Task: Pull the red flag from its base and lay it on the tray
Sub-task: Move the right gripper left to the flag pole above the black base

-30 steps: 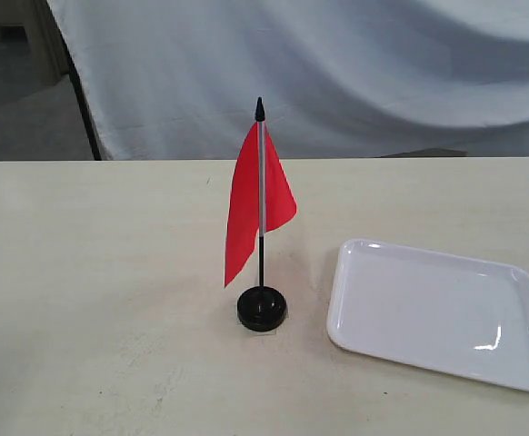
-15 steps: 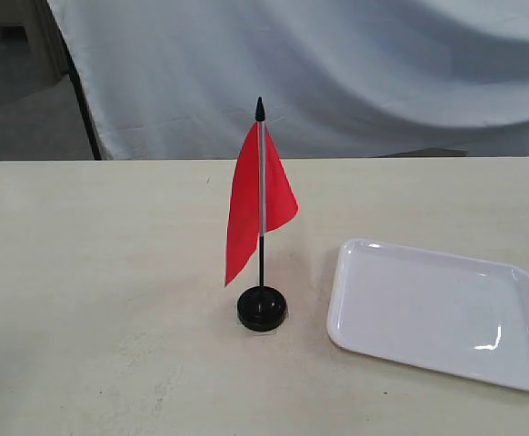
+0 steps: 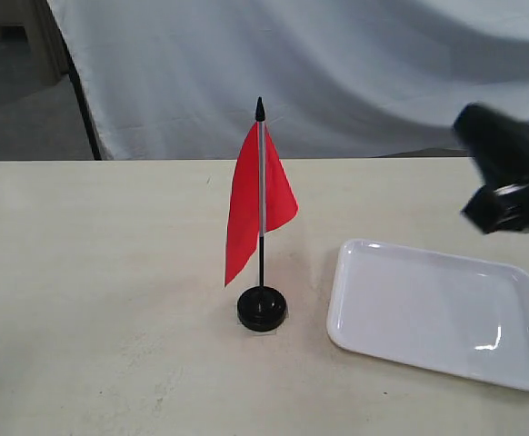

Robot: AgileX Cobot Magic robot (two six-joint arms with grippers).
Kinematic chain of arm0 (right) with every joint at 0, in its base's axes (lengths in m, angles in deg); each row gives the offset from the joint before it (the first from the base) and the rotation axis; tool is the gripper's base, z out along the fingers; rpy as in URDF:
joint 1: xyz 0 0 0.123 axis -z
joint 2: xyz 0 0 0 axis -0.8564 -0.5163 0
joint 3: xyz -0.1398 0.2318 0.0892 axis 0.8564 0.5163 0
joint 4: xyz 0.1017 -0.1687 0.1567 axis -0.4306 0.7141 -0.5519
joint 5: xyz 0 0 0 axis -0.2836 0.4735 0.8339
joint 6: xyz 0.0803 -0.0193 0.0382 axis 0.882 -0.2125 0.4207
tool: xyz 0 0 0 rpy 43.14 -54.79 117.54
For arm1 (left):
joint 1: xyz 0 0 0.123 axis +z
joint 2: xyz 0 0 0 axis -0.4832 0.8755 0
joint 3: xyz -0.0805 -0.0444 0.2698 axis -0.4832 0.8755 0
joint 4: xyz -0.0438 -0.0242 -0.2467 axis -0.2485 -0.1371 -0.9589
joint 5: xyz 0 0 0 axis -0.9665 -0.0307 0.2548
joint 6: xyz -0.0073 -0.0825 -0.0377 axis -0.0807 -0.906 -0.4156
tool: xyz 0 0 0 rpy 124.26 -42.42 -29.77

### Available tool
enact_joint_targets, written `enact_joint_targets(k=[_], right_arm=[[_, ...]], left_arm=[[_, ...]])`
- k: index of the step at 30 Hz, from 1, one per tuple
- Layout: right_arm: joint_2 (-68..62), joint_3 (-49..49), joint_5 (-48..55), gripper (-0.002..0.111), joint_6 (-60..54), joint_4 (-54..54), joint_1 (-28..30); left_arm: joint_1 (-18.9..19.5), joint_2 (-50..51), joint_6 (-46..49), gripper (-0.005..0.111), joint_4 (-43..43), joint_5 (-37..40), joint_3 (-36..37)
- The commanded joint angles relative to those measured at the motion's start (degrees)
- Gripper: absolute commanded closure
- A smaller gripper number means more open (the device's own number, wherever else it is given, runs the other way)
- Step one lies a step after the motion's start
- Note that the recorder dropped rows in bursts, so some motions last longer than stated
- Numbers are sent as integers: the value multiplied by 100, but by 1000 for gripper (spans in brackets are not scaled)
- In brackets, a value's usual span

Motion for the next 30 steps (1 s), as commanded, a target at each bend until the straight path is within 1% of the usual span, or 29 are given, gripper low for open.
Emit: enact_joint_targets(k=[1,2,4,7,11,12,13,16,17,18,19,23,27,30], right_arm=[[-2123,-362,-283,109,-516,694,-526],[-2837,-516,-268,109,-889,694,-887],[-3449,-758,-227,109,-1286,680,-1351],[-3857,-1029,173,109,-1510,398,-1741],[-3880,-1093,264,109,-1543,279,-1861],[-3880,-1093,264,106,-1543,139,-1861],[-3880,-1093,321,98,-1543,40,-1861],[-3880,-1093,294,53,-1543,-92,-1861],[-3884,-1140,294,27,-1543,-29,-1861],[-3884,-1166,294,18,-1543,-29,-1876],[-3894,-1221,320,12,-1543,-29,-1876],[-3919,-1423,376,18,-1482,-39,-1876],[-4120,-1667,420,19,-1345,-50,-1876],[-4534,-2015,429,19,-1331,-71,-1926]], left_arm=[[-25,-6,-1,107,27,-25,9],[-25,-6,-1,107,27,-25,9],[-25,-6,-1,107,27,-25,9],[-25,-6,-1,107,27,-25,9],[-25,-6,-1,107,27,-25,9],[-25,-6,-1,107,11,-25,9],[-25,-6,-1,107,-16,-25,9],[-25,-6,-1,107,-16,-25,9],[-25,-6,-1,107,-16,-25,9],[-25,-6,-1,107,-16,-25,9],[-25,-6,-1,107,-16,-25,9],[-25,-6,-1,107,-16,-25,9],[-25,-6,-1,107,-16,-25,9],[-25,-6,-1,107,24,-25,9]])
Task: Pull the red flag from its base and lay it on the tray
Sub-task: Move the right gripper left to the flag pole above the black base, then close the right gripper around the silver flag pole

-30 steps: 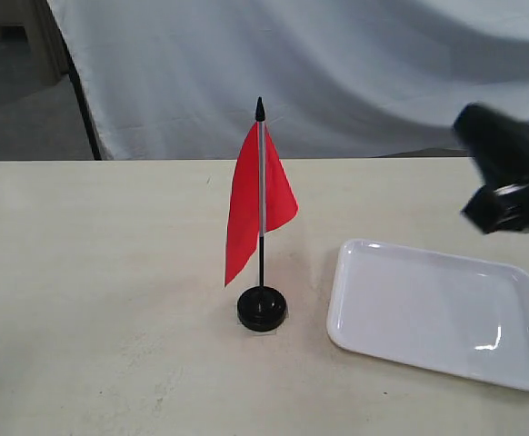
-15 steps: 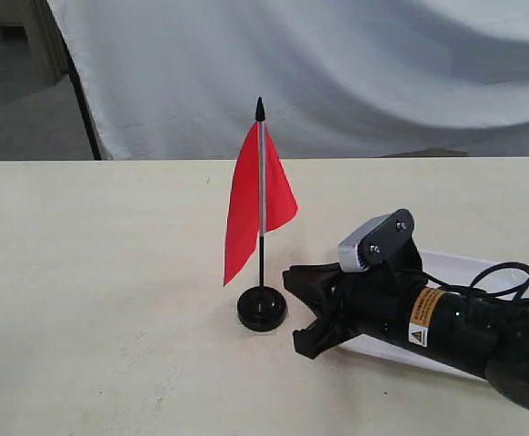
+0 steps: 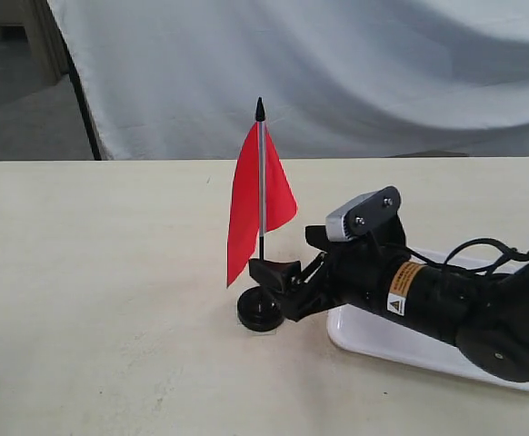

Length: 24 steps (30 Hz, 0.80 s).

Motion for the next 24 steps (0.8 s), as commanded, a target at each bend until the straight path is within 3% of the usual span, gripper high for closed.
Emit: enact_joint_targets(k=[1,12,14,16,19,20,24], right_arm=[[-433,-393,56,19,34,-38,-63],[-973,-1081,78,19,55,-49,-322],[-971,-1081,67,24,-31,-49,-322],[-971,-1081,67,44,-143,-37,-322],[-971,-1081,78,110,-47,84,-322],[-971,-1081,78,106,14,85,-335],[-911,-1081,88,109,26,184,-336]], left_arm=[[-25,-6,-1,107,24,-25,9],[-25,-6,-1,107,24,-25,9],[-25,-6,-1,107,24,-25,9],[-25,-6,-1,107,24,-25,9],[-25,-6,-1,107,24,-25,9],[-25,-6,-1,107,24,-25,9],[-25,-6,-1,107,24,-25,9]])
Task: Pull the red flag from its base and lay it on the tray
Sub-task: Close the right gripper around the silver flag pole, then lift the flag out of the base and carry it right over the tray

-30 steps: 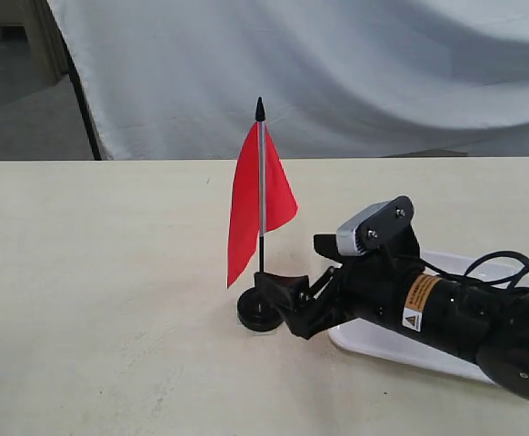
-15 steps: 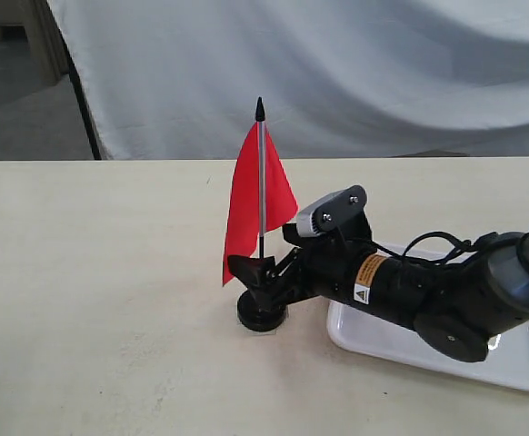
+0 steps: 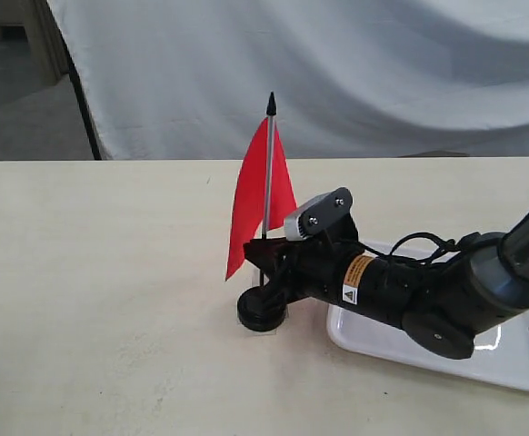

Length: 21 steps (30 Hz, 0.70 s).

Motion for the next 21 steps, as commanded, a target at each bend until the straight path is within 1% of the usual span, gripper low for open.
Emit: enact_joint_targets(k=[1,8,11,14,17,21], right_arm=[[92,-27,-7,109,46,196,-8],[856,-27,79,109,395,497,-8],[1397,-27,511,109,539,637,-8],[2044,-27,1450,109,563,792,-8],[2780,-27,2815,109,512,1055,-8],[3666,-27,4754,109,514,1798,-8]], left_arm=[[-25,-6,-1,107,24,-25,9],[-25,-6,-1,107,24,-25,9],[-25,-6,-1,107,24,-25,9],[-25,-6,-1,107,24,-25,9],[-25,-6,-1,107,24,-25,9],[-25,-6,-1,107,24,-25,9]])
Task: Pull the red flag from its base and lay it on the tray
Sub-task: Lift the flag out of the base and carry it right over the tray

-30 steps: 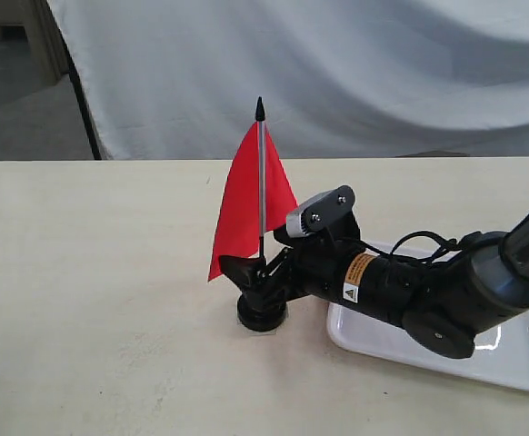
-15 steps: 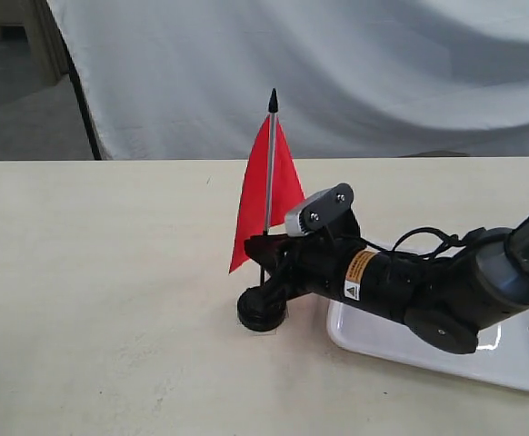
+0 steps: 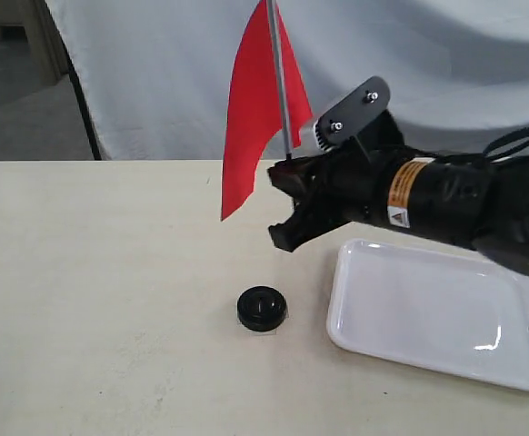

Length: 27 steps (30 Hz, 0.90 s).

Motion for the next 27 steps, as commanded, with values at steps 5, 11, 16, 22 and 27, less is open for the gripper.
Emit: enact_joint_targets(k=[5,11,16,22,27], right_arm=[[1537,-15,4397,109,-596,1163,5],[1673,39,6494,109,-2112,1106,5],[1673,158,6598,109,-2330,1069,5],[1332,158,6724,109,-2334,1069,15],[883,158,6711,109,-2314,1059,210]], left_arm=[[-25,-6,-1,107,24,-25,9],[-25,-6,-1,107,24,-25,9],[-25,-6,-1,107,24,-25,9],[-25,-6,-1,107,24,-25,9],[-25,-6,-1,107,24,-25,9]])
